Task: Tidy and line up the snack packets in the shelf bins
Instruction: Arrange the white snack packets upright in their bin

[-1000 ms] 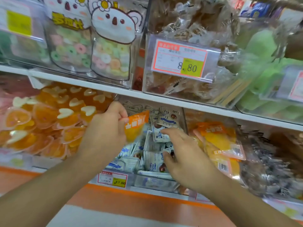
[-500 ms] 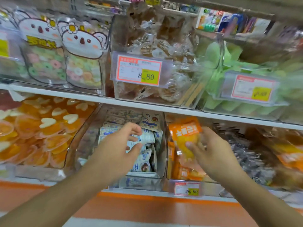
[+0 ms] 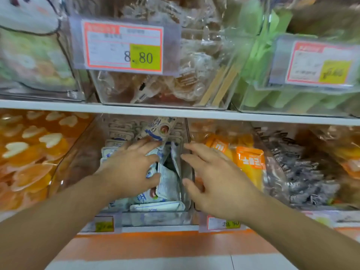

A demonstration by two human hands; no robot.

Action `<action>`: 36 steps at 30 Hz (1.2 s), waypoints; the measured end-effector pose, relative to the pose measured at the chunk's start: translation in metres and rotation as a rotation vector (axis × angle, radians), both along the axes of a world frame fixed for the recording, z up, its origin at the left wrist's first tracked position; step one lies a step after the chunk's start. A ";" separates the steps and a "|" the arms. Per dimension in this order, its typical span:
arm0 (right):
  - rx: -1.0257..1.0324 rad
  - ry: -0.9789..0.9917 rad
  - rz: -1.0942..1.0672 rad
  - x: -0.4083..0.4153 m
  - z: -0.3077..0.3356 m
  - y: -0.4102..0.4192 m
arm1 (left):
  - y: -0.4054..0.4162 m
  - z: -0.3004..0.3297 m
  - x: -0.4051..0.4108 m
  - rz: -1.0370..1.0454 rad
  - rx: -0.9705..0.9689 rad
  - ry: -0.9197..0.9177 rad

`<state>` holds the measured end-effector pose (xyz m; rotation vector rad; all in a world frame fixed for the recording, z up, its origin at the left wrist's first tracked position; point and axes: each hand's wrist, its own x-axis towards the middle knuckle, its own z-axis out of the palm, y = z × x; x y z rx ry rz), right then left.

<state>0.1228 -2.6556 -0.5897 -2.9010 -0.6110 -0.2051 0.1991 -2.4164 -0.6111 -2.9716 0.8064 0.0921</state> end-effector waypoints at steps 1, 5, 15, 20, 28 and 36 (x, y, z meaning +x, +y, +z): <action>-0.001 0.012 -0.006 0.001 0.000 -0.001 | 0.008 0.003 0.001 0.018 0.018 0.005; 0.008 0.020 0.007 0.004 -0.002 -0.001 | 0.030 0.008 -0.001 0.047 0.021 0.041; 0.033 0.055 0.008 0.002 0.004 -0.001 | 0.055 0.016 -0.013 0.225 -0.133 0.029; 0.085 0.085 0.003 0.002 0.005 0.000 | 0.039 0.022 -0.020 0.231 -0.307 0.204; 0.101 0.090 -0.037 -0.004 0.006 0.010 | 0.035 0.035 -0.044 0.154 -0.286 0.219; 0.063 0.096 -0.048 -0.007 0.016 0.015 | 0.038 0.047 -0.065 0.230 -0.161 0.067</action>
